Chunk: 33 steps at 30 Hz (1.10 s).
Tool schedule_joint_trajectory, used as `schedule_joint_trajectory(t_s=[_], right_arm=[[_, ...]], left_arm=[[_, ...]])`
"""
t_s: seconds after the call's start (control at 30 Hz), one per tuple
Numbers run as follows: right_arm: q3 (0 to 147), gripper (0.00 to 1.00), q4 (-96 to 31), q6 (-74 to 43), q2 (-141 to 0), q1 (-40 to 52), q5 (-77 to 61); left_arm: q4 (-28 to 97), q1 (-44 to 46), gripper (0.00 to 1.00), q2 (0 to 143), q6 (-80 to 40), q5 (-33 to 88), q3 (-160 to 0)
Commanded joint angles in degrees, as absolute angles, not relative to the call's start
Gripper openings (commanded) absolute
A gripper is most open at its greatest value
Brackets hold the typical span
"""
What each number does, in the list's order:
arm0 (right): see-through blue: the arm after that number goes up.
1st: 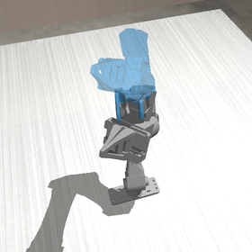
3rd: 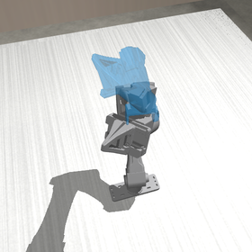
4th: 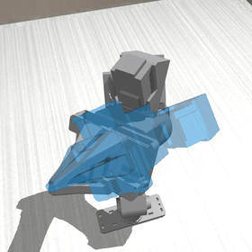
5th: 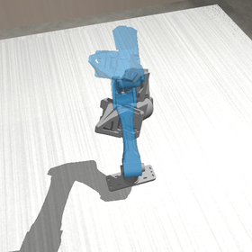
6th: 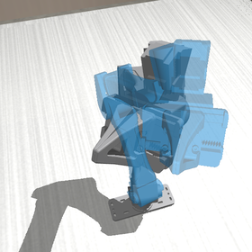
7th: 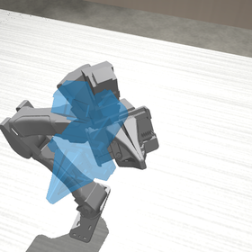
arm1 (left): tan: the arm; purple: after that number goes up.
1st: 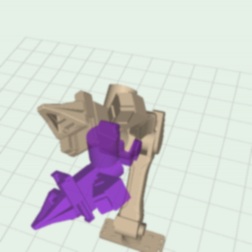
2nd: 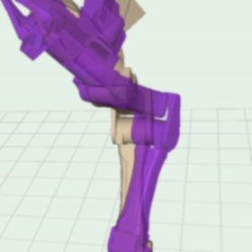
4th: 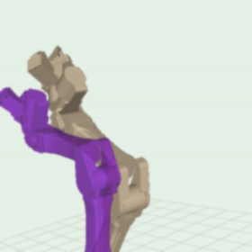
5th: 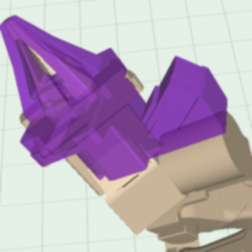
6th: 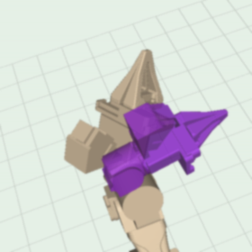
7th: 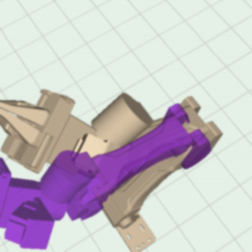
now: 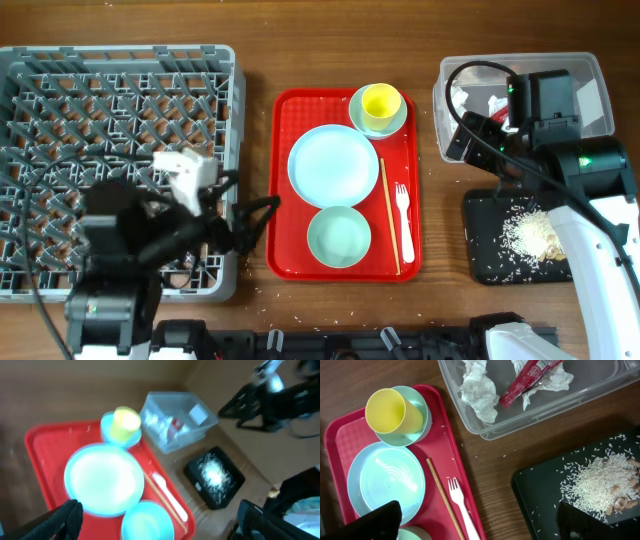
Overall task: Sort waste into correct bins and load items into the dishwasher rack
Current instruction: 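Reach the left gripper to the green bowl and grasp its rim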
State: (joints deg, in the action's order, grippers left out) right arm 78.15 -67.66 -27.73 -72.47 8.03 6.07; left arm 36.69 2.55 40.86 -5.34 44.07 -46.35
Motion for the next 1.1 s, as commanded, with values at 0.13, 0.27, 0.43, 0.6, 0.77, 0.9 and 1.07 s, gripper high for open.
schedule_joint_trajectory(t_s=[0.13,0.27,0.43,0.6,0.77,0.9,1.07], right_arm=[[78.48,1.0,-67.31,-27.03,-72.27,7.94,6.81],[78.48,1.0,-67.31,-27.03,-72.27,7.94,6.81],[78.48,1.0,-67.29,-27.03,-72.27,7.94,6.81],[78.48,1.0,-67.29,-27.03,-72.27,7.94,6.81],[78.48,1.0,-67.29,-27.0,-72.27,7.94,6.81],[78.48,1.0,-67.29,-27.03,-72.27,7.94,6.81],[78.48,1.0,-67.29,-27.03,-72.27,7.94,6.81]], left_arm=[[49.87,31.64,1.0,59.0,-14.37,1.91,-59.96],[52.07,42.24,1.0,71.02,-15.7,-1.54,-65.65],[44.73,51.88,1.0,83.07,-15.7,5.06,-66.02],[44.1,56.1,1.0,90.65,-15.68,6.61,-66.02],[44.8,56.8,0.87,94.17,-19.05,6.61,-65.67],[44.75,56.8,0.51,96.12,-25.3,6.57,-65.58],[44.73,56.95,0.45,98.45,-31.2,6.37,-65.58]])
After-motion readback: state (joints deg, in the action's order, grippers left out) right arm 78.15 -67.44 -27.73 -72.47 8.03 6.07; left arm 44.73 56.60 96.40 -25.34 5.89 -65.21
